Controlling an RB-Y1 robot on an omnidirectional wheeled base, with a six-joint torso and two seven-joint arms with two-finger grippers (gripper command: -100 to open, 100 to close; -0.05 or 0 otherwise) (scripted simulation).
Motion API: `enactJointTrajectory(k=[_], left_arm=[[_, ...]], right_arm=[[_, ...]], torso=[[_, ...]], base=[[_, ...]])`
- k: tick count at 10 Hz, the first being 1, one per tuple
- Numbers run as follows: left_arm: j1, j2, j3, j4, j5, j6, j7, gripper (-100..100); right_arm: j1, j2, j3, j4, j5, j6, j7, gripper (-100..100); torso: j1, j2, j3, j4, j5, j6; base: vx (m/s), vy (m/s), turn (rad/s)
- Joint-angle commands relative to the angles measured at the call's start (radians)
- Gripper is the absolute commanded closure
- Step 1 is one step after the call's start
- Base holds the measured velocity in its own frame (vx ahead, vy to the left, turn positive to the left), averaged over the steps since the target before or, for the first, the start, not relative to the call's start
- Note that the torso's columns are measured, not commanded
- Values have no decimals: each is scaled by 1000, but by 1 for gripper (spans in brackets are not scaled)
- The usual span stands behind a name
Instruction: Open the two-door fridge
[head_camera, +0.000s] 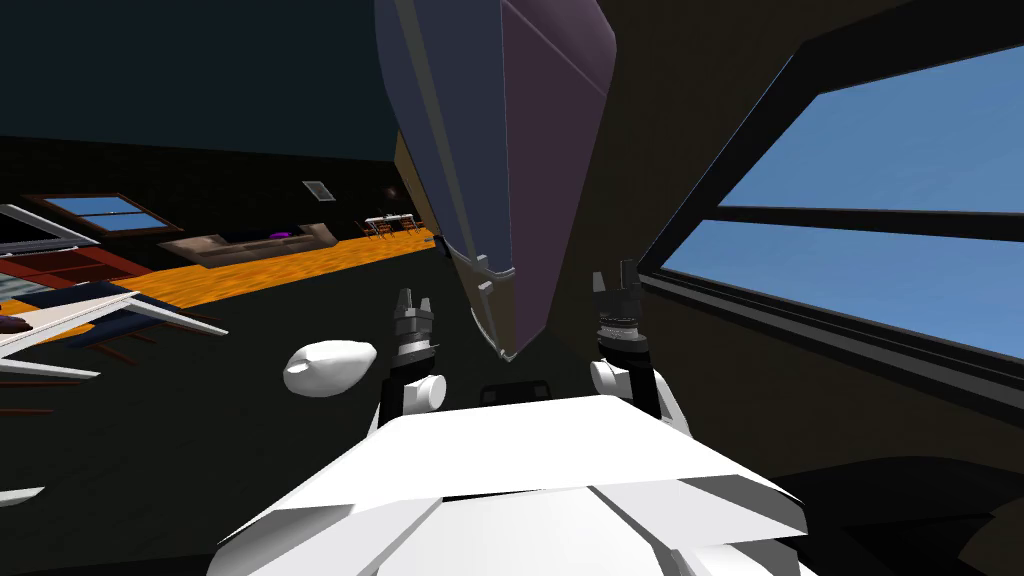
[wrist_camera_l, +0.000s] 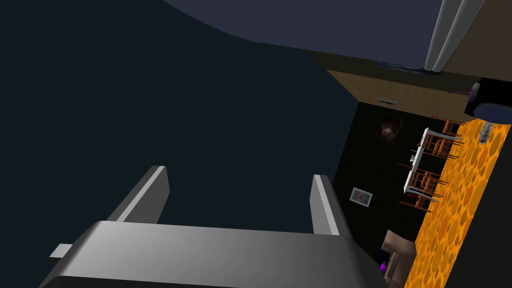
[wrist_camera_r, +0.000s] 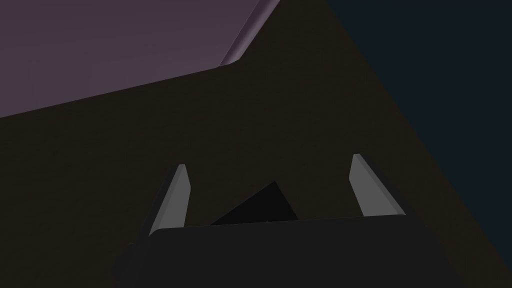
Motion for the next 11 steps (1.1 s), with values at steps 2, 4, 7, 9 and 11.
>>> enactJointTrajectory(k=[2,4,7,9,11], left_arm=[[0,0,0,0,0,0,0,0],[0,0,0,0,0,0,0,0],[0,0,0,0,0,0,0,0],[0,0,0,0,0,0,0,0],[-15,73,5,-5,0,25,-3,-100]], right_arm=[[0,0,0,0,0,0,0,0],[0,0,0,0,0,0,0,0],[0,0,0,0,0,0,0,0],[0,0,0,0,0,0,0,0],[0,0,0,0,0,0,0,0]], torso=[[0,104,-209,105,0,0],[0,248,-497,248,0,0],[0,470,-939,470,0,0],[0,618,-1234,617,0,0],[0,725,-1451,724,0,0]], base=[[0,0,0],[0,0,0],[0,0,0],[0,0,0],[7,-7,1]])
